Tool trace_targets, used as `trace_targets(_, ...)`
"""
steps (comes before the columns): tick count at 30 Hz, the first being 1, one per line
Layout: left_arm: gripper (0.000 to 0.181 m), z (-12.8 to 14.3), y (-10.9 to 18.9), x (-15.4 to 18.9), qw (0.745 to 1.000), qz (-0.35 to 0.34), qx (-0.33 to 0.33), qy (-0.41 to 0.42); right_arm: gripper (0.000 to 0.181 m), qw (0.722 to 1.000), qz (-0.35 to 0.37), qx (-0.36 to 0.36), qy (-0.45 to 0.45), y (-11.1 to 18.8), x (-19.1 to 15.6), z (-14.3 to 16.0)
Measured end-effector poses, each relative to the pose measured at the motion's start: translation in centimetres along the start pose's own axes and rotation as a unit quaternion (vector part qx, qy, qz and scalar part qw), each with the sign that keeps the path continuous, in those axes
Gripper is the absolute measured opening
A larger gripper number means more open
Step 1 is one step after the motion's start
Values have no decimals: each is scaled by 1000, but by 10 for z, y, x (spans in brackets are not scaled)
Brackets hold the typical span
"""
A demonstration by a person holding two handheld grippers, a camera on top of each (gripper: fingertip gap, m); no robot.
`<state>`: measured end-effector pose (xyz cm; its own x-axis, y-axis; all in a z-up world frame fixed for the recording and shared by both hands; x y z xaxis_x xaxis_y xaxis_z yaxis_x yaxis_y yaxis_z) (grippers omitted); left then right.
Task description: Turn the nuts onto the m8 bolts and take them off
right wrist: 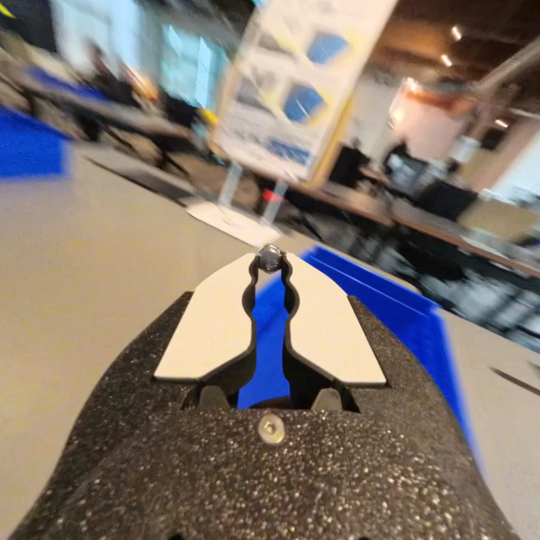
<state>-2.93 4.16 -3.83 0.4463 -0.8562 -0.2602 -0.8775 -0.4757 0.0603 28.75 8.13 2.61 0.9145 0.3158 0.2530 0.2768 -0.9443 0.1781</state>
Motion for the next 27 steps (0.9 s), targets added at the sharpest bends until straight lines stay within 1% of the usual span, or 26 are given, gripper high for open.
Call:
trace_targets(1,12,2,-1,-1,1000,-13,2,-10,14,997,43,-55,18,-11,26,10)
trace_targets(3,12,5,-4,0,999,-34,-2,-31,15,980,85,-173,58,-37,59,39)
trace_targets(6,11,8,-7,0,998,-47,-10,-50,15,927,124,-324,141,-71,85,85)
trace_targets(8,12,9,-8,0,997,-48,-14,-52,15,890,142,-391,185,-85,97,108)
trace_targets(10,11,10,-8,-1,997,-51,-17,-54,15,862,134,-441,211,-95,103,129)
trace_targets(12,11,10,-7,-2,997,-52,-17,-54,15,838,131,-472,240,-99,105,142)
trace_targets(14,11,10,-6,-2,997,-52,-17,-53,15,821,127,-493,259,-101,105,150)
trace_targets(18,11,11,-6,-2,997,-53,-19,-55,15,800,108,-523,273,-100,101,164)
trace_targets(23,11,11,-6,-2,997,-53,-19,-54,16,798,98,-531,268,-97,99,166)
trace_targets(25,11,12,-6,-3,997,-54,-19,-52,23,799,100,-531,264,-96,99,166)
trace_targets(27,11,11,-6,-4,997,-54,-18,-49,33,803,107,-525,260,-94,102,163)
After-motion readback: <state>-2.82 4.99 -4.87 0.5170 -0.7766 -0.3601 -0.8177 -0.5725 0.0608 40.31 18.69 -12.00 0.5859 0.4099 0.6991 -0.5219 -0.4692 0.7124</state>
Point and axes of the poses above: each gripper's, where its closed fingertips meet, y back along the fingers, z out of its underside, x = y × z across the jaws, the point moved 4 cm from there along y, back along the fingers, and after that the axes turned 12 degrees about -x, right-handed, at the moved point
